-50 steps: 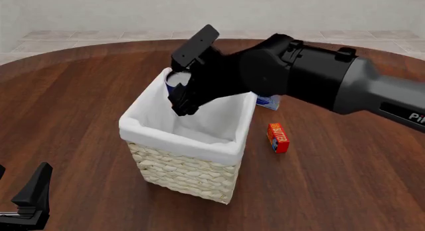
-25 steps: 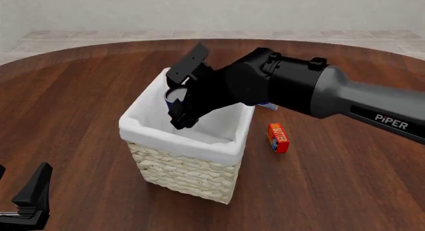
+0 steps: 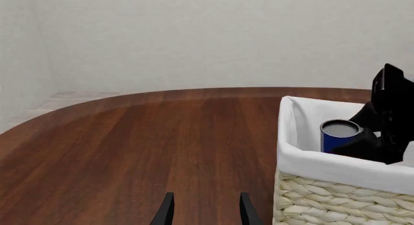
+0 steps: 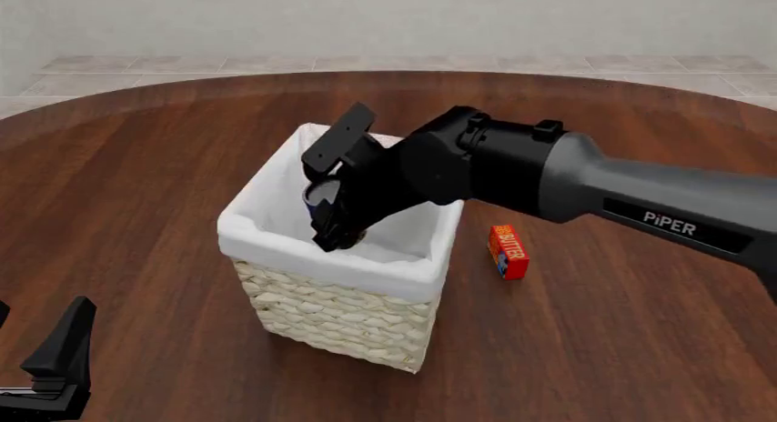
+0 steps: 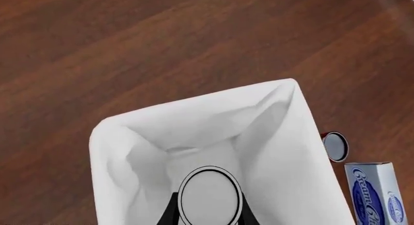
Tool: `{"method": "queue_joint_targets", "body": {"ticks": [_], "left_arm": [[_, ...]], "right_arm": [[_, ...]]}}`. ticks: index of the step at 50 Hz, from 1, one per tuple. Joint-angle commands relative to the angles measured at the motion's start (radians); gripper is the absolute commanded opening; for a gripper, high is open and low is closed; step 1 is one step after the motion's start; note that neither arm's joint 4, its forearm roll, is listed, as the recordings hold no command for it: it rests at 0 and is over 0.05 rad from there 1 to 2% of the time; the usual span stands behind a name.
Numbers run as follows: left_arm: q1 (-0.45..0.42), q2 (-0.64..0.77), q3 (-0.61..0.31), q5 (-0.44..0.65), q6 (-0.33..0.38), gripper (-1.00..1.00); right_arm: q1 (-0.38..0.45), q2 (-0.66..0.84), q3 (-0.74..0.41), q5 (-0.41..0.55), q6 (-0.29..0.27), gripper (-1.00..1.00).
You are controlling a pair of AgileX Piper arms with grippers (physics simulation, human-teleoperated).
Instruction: Pick up the alphabet soup and put it in the basket.
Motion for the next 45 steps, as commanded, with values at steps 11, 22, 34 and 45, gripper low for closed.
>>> {"method": "queue_joint_targets", "body": {"ticks": [11, 22, 34, 45], "left_arm": [[0.000, 0.000, 0.000, 0.000, 0.000, 1.00], [0.000, 0.000, 0.000, 0.000, 0.000, 1.00], [0.000, 0.000, 0.000, 0.000, 0.000, 1.00], [0.000, 0.000, 0.000, 0.000, 0.000, 1.00]], "right_arm": [[-0.018, 0.033, -0.016, -0.001, 0.015, -1.00], [-0.021, 0.032, -0.015, -0.005, 0.017, 1.00], [-0.020, 0.033, -0.019, -0.004, 0.016, 1.00], [-0.016, -0.009, -0.046, 0.019, 0.008, 1.00]]}}
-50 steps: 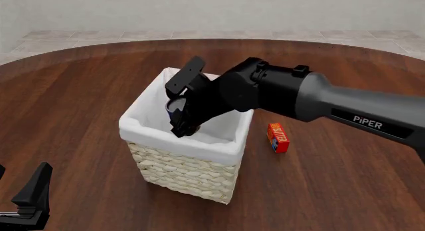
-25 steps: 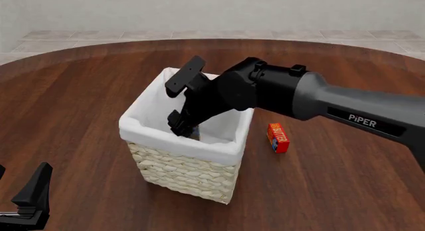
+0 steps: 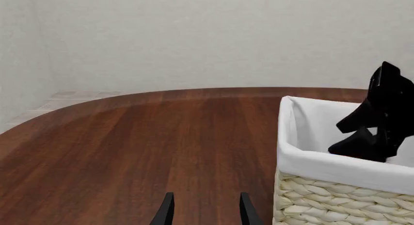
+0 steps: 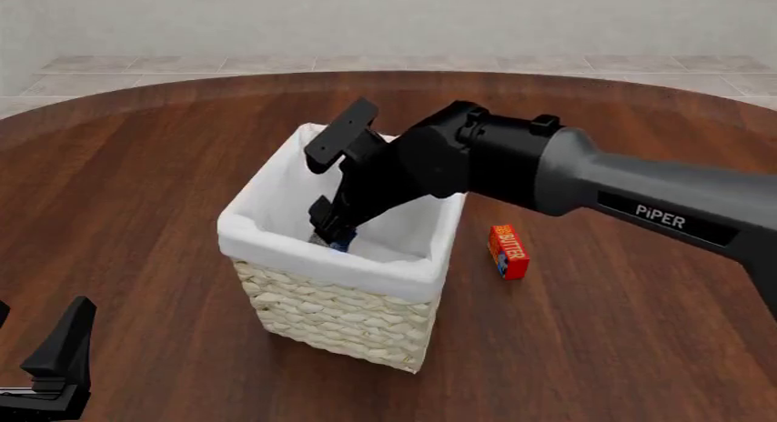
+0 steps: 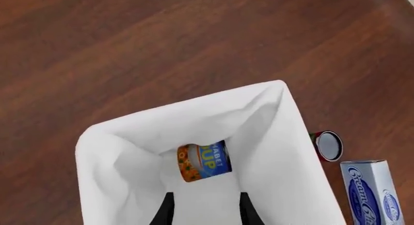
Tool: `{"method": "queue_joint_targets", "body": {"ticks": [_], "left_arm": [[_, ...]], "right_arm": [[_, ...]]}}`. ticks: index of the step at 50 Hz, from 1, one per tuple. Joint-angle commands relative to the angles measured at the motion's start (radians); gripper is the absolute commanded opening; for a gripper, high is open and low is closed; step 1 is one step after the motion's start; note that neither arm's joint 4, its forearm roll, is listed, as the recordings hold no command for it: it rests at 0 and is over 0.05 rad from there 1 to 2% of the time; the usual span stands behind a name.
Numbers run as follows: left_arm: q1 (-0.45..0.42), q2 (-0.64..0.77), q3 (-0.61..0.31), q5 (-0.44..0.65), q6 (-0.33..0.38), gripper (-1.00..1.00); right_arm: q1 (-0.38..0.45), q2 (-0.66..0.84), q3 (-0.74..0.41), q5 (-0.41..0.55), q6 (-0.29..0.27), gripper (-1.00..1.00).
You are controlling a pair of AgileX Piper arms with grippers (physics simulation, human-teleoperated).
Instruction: Pick up the alphabet soup and put it in the basket.
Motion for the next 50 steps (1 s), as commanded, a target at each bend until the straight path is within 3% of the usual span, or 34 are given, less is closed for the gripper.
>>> {"method": "queue_joint_targets", "body": {"ticks": [1, 50], "left_arm": [[0.000, 0.000, 0.000, 0.000, 0.000, 1.00], [0.000, 0.000, 0.000, 0.000, 0.000, 1.00]], "right_arm": [[-0.001, -0.029, -0.026, 0.019, -0.009, 1.00], [0.042, -0.274, -0.139, 0.121, -0.096, 1.00]]}}
